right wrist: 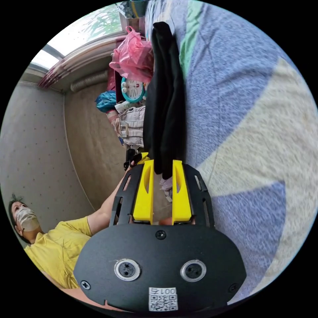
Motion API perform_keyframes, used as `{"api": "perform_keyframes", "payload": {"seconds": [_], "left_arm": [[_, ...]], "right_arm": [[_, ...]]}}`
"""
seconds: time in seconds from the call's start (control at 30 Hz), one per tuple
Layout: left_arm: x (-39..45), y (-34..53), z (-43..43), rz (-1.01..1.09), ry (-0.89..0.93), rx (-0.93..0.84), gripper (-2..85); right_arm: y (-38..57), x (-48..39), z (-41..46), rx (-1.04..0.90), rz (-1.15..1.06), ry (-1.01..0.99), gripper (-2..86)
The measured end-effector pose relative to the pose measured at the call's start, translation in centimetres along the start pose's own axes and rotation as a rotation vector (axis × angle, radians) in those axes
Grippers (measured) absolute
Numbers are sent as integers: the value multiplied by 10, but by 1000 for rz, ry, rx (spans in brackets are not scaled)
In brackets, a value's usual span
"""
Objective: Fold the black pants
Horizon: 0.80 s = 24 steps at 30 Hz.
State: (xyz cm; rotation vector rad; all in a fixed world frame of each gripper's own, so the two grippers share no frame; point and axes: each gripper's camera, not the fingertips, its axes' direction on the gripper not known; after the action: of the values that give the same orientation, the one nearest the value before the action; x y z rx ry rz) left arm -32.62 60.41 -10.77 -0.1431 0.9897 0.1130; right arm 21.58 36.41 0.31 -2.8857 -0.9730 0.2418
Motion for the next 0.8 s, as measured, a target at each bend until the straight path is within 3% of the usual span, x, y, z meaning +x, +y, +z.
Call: {"api": "perform_keyframes", "payload": {"seconds": [0.17, 0.43, 0.63, 0.8], "left_arm": [[-34, 31, 0, -19, 33, 92, -12], [-18, 79, 89, 179, -209, 198, -13], [25, 95, 278, 566, -376, 43, -13], [41, 129, 461, 893, -310, -72, -13]], "right_arm": [[60, 10, -28, -61, -104, 76, 30], [216, 4, -165, 145, -341, 331, 8], [374, 38, -263, 316, -351, 628, 7], [526, 76, -325, 443, -334, 724, 7]]}}
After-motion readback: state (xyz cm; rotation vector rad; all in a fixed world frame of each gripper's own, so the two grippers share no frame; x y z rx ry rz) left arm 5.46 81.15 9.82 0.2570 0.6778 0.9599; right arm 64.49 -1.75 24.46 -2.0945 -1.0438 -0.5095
